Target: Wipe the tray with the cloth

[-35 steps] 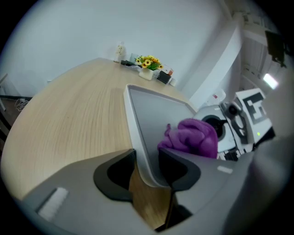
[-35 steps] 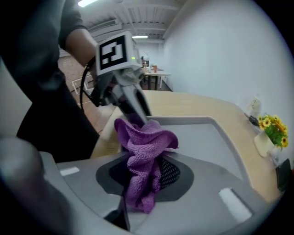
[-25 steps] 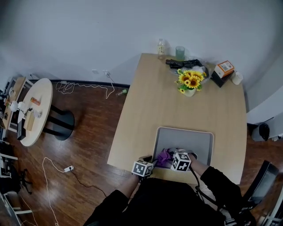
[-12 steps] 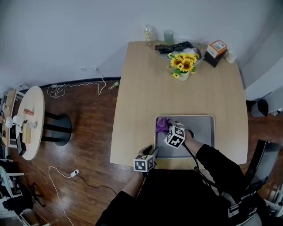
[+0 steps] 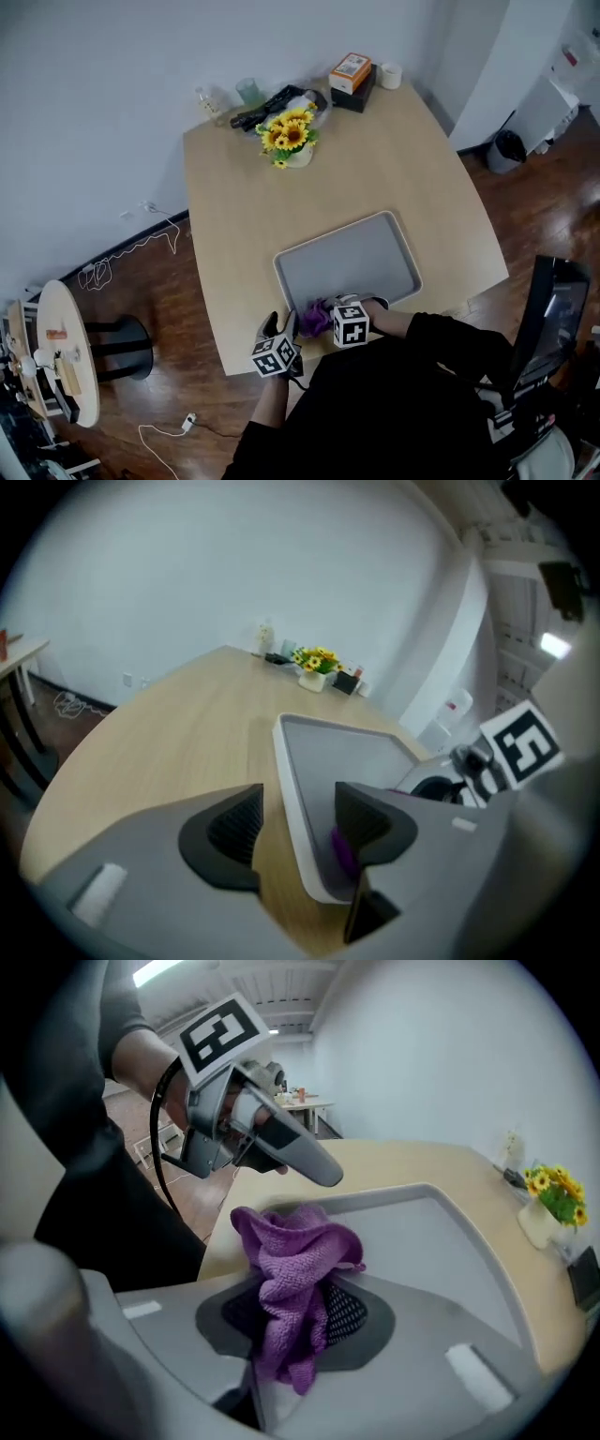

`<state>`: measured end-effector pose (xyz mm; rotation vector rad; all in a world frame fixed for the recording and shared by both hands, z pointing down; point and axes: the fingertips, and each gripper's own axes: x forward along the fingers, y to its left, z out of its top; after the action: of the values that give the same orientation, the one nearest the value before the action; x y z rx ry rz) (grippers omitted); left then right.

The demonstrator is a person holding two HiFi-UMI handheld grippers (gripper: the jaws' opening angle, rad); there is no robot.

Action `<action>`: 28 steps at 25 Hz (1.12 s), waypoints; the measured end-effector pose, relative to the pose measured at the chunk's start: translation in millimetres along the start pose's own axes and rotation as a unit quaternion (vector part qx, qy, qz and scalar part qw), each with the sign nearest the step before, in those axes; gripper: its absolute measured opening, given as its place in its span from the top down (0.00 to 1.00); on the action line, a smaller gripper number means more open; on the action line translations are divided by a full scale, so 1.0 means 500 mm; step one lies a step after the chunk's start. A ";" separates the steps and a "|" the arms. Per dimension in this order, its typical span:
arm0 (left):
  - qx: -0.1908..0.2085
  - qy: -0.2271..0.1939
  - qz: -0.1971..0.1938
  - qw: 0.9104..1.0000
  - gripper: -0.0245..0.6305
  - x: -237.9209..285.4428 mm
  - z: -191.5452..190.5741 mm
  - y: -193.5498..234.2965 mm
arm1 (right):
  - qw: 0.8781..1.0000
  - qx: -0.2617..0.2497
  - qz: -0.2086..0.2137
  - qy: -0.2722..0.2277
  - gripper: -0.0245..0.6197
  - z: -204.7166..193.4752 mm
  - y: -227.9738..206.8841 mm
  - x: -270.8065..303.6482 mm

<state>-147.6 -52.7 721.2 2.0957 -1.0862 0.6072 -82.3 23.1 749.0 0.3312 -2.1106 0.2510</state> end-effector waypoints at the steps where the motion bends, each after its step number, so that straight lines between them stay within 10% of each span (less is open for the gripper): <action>1: 0.030 0.015 0.003 0.999 0.60 0.015 -0.012 -0.013 | 1.000 0.010 -0.004 0.002 0.80 -0.022 -0.009 -0.013; 5: 0.100 0.090 0.021 0.991 0.57 0.043 -0.077 -0.022 | 0.998 0.062 -0.030 -0.005 0.80 -0.113 -0.037 -0.070; 19: 0.049 0.104 0.049 0.992 0.62 0.025 -0.119 -0.070 | 0.968 0.221 -0.114 -0.030 0.80 -0.387 -0.087 -0.264; 28: 0.039 0.103 0.044 0.993 0.62 0.040 -0.108 -0.066 | 0.954 0.255 -0.155 -0.030 0.80 -0.396 -0.111 -0.272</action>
<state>-114.1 -8.6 757.9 2.0071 -1.0539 0.9017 162.6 49.9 740.9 0.9757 -1.9922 0.6066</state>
